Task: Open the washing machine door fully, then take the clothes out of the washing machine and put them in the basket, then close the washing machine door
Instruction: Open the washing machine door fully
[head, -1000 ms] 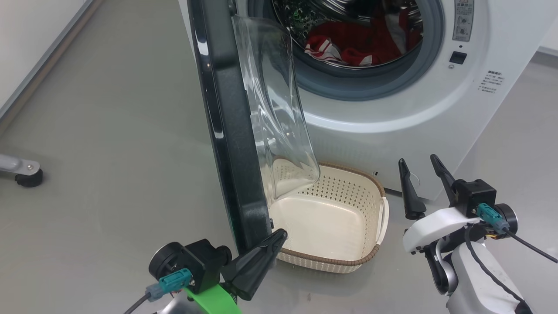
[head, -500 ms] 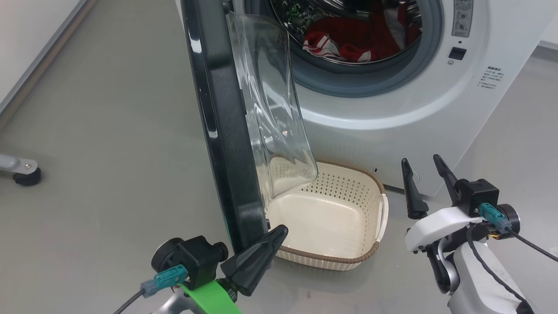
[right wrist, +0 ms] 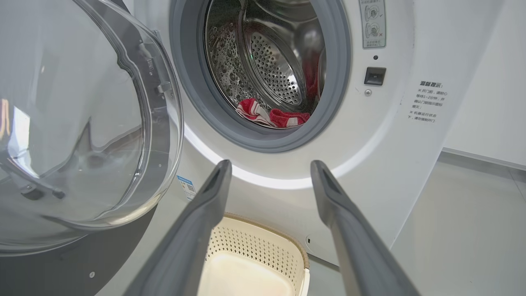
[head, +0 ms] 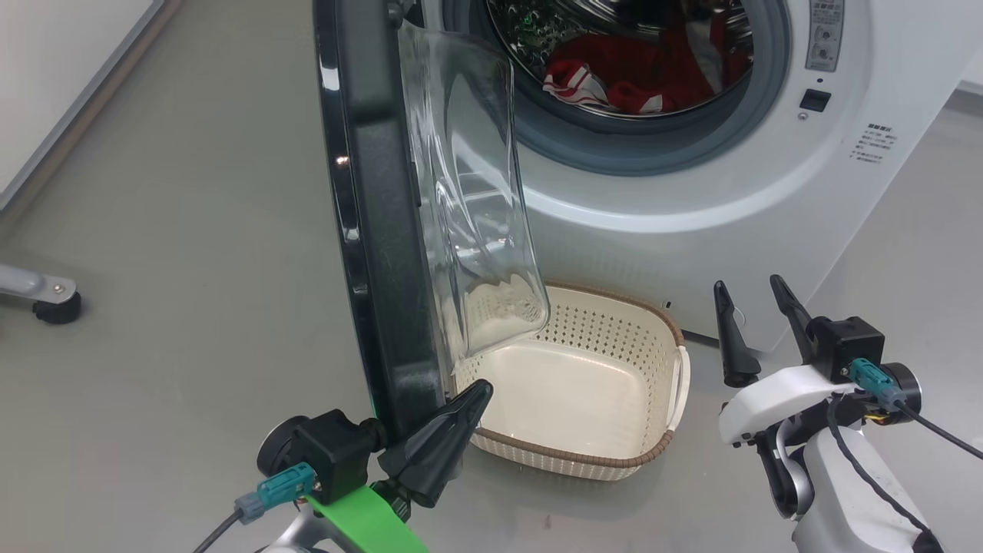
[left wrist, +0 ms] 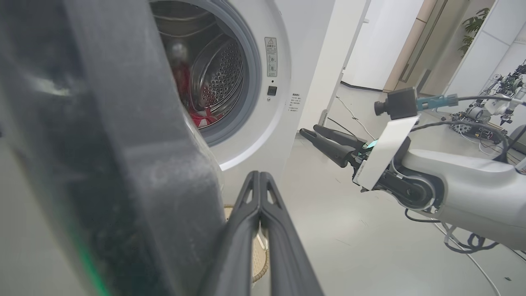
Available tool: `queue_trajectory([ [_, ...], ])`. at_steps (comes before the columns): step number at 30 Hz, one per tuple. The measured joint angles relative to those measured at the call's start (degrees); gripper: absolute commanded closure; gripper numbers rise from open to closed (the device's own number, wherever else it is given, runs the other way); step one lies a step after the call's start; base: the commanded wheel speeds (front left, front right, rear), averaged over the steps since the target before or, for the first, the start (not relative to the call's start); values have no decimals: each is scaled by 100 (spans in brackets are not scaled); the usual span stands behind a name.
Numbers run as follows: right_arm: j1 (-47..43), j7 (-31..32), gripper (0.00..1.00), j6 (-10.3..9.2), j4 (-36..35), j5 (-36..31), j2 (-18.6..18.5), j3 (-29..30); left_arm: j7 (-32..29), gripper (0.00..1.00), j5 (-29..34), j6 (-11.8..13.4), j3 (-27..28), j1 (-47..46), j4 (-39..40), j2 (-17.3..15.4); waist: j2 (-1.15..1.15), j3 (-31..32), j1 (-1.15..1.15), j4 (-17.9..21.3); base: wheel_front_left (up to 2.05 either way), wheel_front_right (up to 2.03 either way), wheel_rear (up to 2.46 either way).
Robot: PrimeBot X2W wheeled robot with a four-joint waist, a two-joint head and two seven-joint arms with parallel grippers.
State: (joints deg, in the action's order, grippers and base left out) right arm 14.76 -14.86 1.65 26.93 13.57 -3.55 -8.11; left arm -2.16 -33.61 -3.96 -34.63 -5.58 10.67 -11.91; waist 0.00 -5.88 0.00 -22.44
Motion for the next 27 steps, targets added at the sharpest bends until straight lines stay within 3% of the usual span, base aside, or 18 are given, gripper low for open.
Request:
queue_trajectory([
  [6,-1,0,0,7,46,-4,3,18,82,100,85,82,73,3,-58,11,0,31,0,-36,0,0,0],
  [27,-3,0,0,31,156,-56,22,99,528,100,321,802,737,279,-168,16,0,32,0,-122,0,0,0],
])
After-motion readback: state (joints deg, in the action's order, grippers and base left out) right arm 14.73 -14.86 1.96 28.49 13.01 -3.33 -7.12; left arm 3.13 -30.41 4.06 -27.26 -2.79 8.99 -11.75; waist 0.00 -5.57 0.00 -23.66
